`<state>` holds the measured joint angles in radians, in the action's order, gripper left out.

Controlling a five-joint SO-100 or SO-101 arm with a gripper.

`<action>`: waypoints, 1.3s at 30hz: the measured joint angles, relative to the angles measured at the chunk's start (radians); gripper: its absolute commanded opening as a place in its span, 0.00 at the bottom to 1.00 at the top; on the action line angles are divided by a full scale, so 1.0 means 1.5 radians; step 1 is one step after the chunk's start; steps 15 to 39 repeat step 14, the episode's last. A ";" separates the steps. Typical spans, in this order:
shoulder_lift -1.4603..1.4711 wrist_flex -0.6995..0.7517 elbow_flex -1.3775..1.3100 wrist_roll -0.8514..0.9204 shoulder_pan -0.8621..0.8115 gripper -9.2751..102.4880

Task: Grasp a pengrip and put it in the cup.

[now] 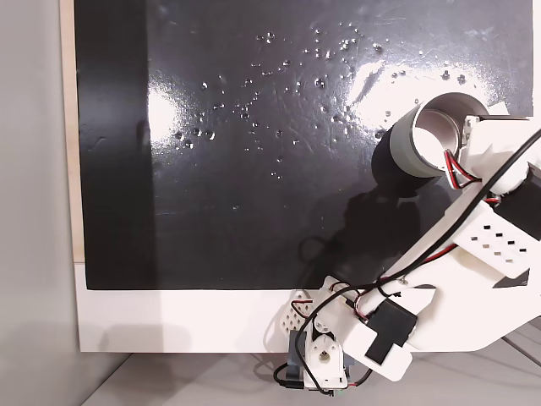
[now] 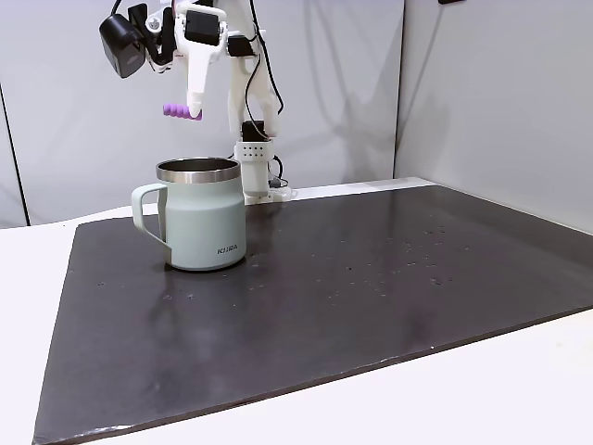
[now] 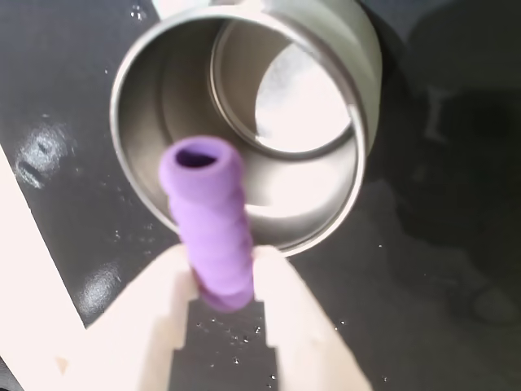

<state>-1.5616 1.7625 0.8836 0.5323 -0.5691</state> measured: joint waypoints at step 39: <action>0.013 0.004 0.000 -0.017 0.015 0.30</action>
